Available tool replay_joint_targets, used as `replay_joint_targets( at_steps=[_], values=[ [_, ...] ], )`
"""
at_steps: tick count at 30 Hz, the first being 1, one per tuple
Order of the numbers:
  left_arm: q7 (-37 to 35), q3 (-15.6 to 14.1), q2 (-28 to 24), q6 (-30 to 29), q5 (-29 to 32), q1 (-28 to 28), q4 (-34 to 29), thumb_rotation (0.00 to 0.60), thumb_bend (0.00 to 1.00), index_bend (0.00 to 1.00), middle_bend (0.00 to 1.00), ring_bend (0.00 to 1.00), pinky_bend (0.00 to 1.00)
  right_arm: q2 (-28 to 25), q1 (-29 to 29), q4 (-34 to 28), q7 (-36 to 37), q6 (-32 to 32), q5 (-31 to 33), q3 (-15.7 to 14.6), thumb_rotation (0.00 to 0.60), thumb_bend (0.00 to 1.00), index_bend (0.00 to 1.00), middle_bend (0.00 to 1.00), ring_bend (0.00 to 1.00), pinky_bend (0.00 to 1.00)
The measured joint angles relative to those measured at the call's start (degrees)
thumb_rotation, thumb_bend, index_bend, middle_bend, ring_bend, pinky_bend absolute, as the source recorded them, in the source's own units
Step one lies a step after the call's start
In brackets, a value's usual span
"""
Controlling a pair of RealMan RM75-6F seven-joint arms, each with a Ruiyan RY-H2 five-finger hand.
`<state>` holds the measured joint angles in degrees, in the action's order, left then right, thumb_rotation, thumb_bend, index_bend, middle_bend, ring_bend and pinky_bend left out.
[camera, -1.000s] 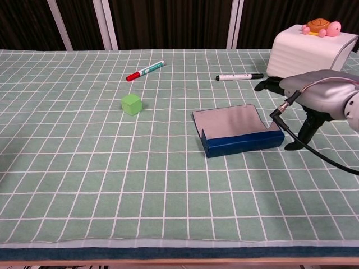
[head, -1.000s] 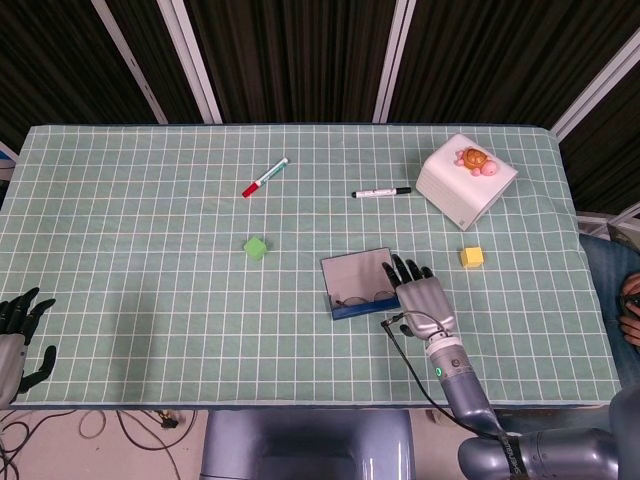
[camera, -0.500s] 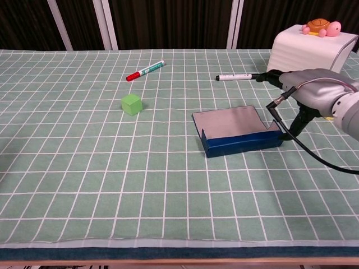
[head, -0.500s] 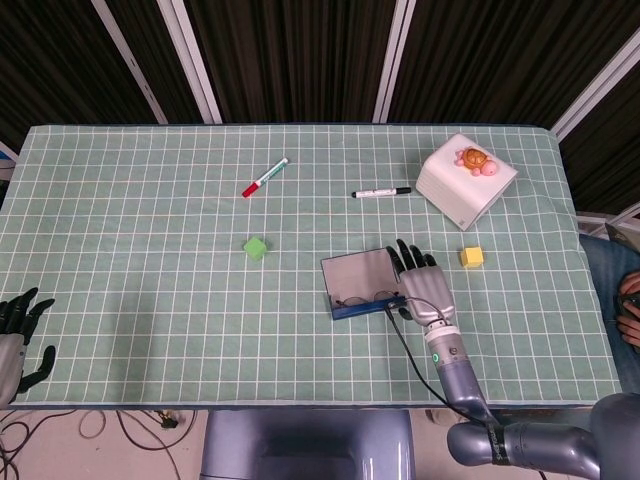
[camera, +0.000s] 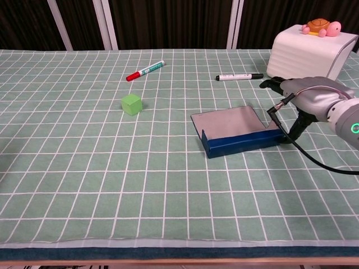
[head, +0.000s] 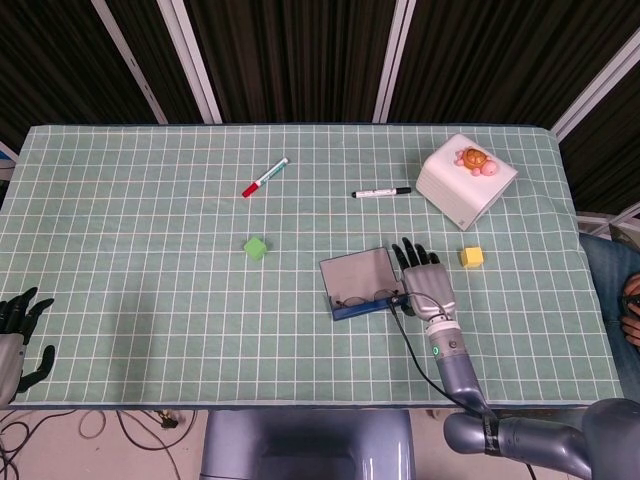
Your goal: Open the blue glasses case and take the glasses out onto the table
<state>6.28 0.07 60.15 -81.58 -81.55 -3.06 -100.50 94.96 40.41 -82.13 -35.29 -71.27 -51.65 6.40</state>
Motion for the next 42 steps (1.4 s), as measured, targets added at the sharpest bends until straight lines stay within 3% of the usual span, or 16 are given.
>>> replay_joint_targets(
  at_steps=[21,28,42],
  values=[
    [-0.2,0.2,-0.1,0.0,0.4,-0.1,0.1,0.6,0.47,0.13,0.0,0.0,0.02,3.3,1.7,5.6,3.3,6.1,0.2,7.4,0.6,0.17,0.08,0.06,0.12,0.23],
    [-0.2,0.3,-0.1,0.0,0.6,0.0,0.2,0.6,0.47,0.13,0.0,0.0,0.02,4.3,4.6,9.4,4.4,10.3,1.4,10.4,0.6,0.17,0.08,0.06,0.12,0.23],
    [-0.1,0.7,0.0,0.1,1.5,-0.1,0.5,0.6,0.47,0.13,0.0,0.0,0.02,7.9,8.4,20.0,8.0,17.4,3.1,12.9,0.6,0.17,0.08,0.06,0.12,0.23]
  ],
)
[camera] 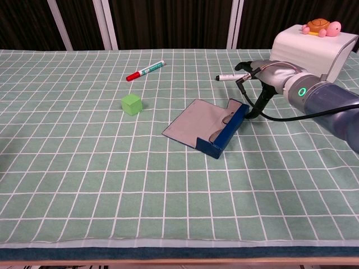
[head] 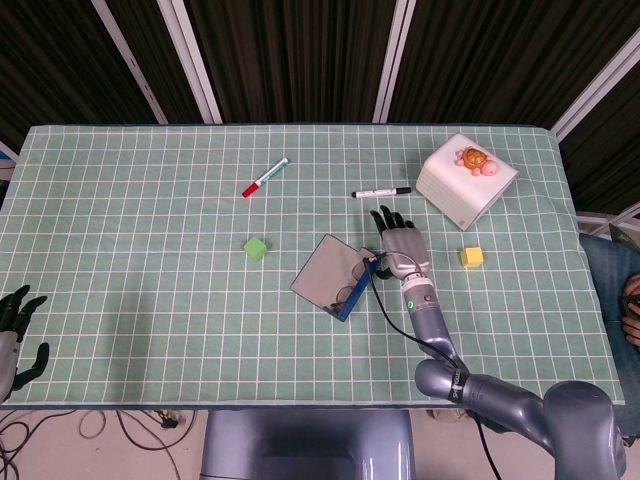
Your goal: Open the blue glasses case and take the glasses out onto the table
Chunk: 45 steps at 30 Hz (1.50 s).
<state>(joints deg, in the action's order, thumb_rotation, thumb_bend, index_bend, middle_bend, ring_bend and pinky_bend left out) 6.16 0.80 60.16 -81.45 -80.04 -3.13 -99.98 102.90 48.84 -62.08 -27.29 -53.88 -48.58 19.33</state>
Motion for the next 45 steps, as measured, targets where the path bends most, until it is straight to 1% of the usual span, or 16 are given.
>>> replay_joint_targets(
  at_steps=[4,13,25,34,39,42,45],
  values=[
    [0.2,0.1,0.1,0.2,0.2,-0.1,0.1,0.6,0.47,0.13,0.0,0.0,0.02,1.2,1.3,4.2,2.2,2.2,-0.1,0.7,0.6,0.17,0.08,0.06,0.12,0.23],
    [0.5,0.2,0.3,0.0,0.4,-0.1,0.1,0.6,0.47,0.13,0.0,0.0,0.02,3.3,3.8,10.6,9.6,6.6,-1.6,2.9,0.6,0.17,0.08,0.06,0.12,0.23],
    [0.4,0.4,0.3,-0.1,0.7,-0.1,0.1,0.6,0.47,0.13,0.0,0.0,0.02,6.5,7.5,16.2,14.0,8.1,-4.1,4.5,0.6,0.17,0.08,0.06,0.12,0.23],
    [0.6,0.3,0.4,0.0,0.8,0.0,0.2,0.6,0.47,0.13,0.0,0.0,0.02,8.1,9.6,19.7,17.3,9.7,-6.2,4.9,0.6,0.17,0.08,0.06,0.12,0.23],
    [0.5,0.4,0.3,0.3,1.1,-0.1,0.1,0.6,0.47,0.13,0.0,0.0,0.02,7.1,9.9,19.1,18.5,8.5,-9.0,4.3,0.6,0.2,0.08,0.06,0.11,0.23],
    [0.3,0.3,0.3,0.6,1.1,-0.2,0.0,0.6,0.47,0.13,0.0,0.0,0.02,5.2,9.2,16.3,18.8,7.8,-10.7,3.3,0.6,0.22,0.08,0.04,0.08,0.23],
    [0.1,0.3,0.2,0.9,1.1,-0.3,-0.2,0.6,0.47,0.13,0.0,0.0,0.02,2.2,7.8,11.4,18.4,7.0,-12.4,1.8,0.6,0.25,0.08,0.03,0.07,0.23]
  ],
)
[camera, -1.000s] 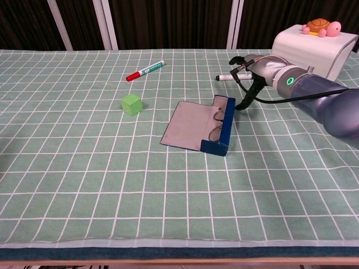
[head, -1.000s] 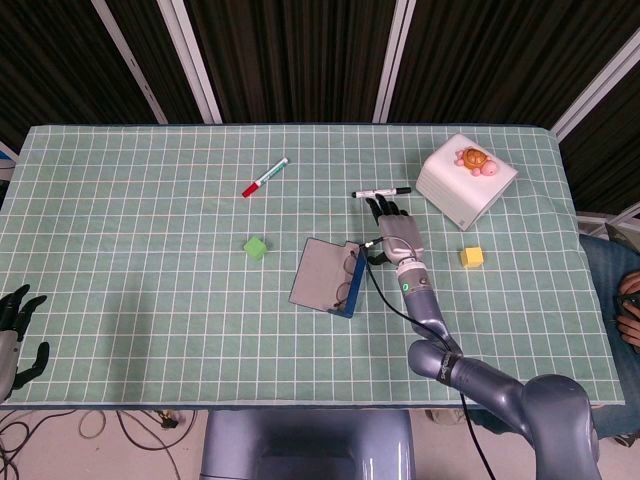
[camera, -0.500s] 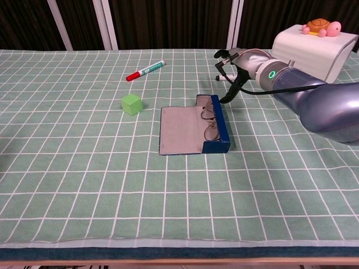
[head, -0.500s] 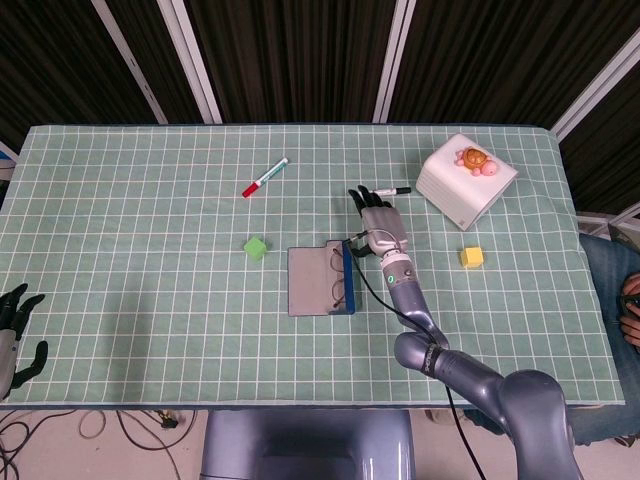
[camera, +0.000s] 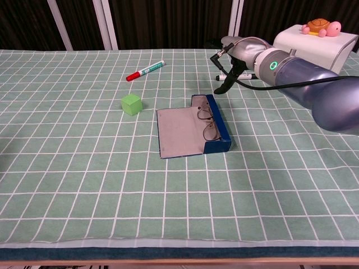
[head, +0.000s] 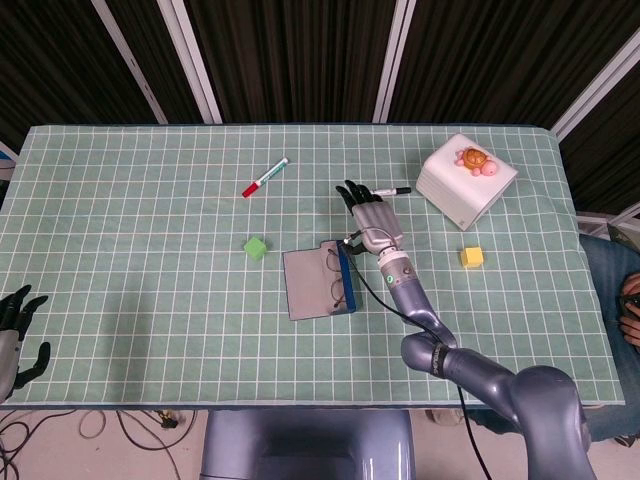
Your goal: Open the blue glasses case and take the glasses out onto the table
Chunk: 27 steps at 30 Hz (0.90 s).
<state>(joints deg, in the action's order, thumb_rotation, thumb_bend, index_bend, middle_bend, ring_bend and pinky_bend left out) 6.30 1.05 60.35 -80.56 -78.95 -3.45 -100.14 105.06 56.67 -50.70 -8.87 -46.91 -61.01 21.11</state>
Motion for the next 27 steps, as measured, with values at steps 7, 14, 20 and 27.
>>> replay_joint_targets(
  at_steps=[7,14,20,27],
  values=[
    [0.0,-0.2,-0.1,0.2,-0.3,-0.1,-0.3,0.6,0.47,0.13,0.0,0.0,0.02,-10.0,-4.5,-17.6,-4.2,-2.4,-2.2,-3.8,0.6,0.25,0.08,0.0,0.05,0.23],
    [0.0,-0.2,-0.1,0.4,0.0,-0.2,-0.3,0.6,0.47,0.13,0.0,0.0,0.02,-20.2,-8.6,-34.2,-13.5,-4.8,-2.4,-8.7,0.6,0.24,0.08,0.0,0.04,0.23],
    [0.1,-0.2,-0.1,0.4,0.0,-0.2,-0.4,0.6,0.47,0.13,0.0,0.0,0.02,-24.5,-11.5,-39.6,-19.2,-7.2,-2.9,-13.3,0.6,0.24,0.08,0.0,0.03,0.23],
    [0.3,-0.2,0.0,0.4,0.1,-0.2,-0.4,0.6,0.47,0.13,0.0,0.0,0.02,-25.5,-13.2,-41.2,-23.6,-9.9,-6.4,-17.0,0.6,0.24,0.09,0.0,0.02,0.23]
  ],
)
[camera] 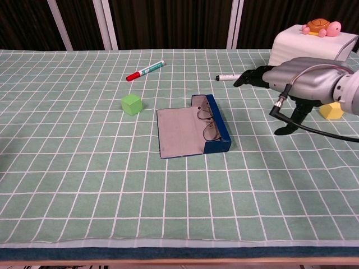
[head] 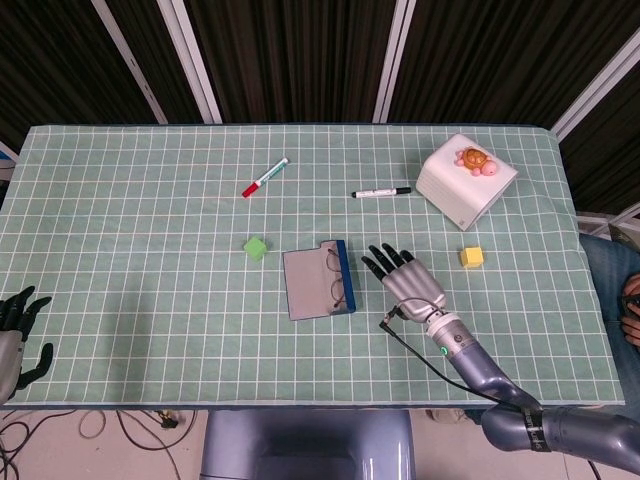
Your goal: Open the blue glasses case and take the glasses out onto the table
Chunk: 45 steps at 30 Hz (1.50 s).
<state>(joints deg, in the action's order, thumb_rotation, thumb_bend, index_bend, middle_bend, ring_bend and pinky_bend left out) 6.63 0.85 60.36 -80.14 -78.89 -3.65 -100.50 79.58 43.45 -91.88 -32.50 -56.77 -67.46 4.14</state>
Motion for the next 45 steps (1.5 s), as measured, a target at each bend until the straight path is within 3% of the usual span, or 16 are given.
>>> replay_joint_targets(
  at_steps=[10,14,24,45],
  values=[
    [0.1,0.0,0.1,0.0,0.1,0.0,0.0,0.6,0.47,0.13,0.0,0.0,0.02,-0.4,-1.5,-2.1,-0.9,-0.9,-5.8,-3.5,0.6,0.24,0.12,0.0,0.02,0.23],
    [0.1,0.0,0.0,0.0,0.1,0.0,0.0,0.6,0.47,0.13,0.0,0.0,0.02,-0.3,-1.9,-2.9,-1.4,-1.2,-8.0,-4.4,0.6,0.29,0.12,0.0,0.02,0.23],
    [0.2,0.0,0.1,0.0,0.2,0.0,0.1,0.6,0.47,0.13,0.0,0.0,0.02,1.1,-1.9,-3.0,-2.2,-0.3,-8.7,-4.2,0.6,0.46,0.12,0.0,0.02,0.23],
    [0.2,0.0,0.1,0.2,0.4,-0.1,0.1,0.6,0.47,0.13,0.0,0.0,0.02,5.2,-1.9,-0.4,-4.9,1.1,-7.9,-3.7,0.6,0.47,0.2,0.0,0.02,0.23]
  ],
)
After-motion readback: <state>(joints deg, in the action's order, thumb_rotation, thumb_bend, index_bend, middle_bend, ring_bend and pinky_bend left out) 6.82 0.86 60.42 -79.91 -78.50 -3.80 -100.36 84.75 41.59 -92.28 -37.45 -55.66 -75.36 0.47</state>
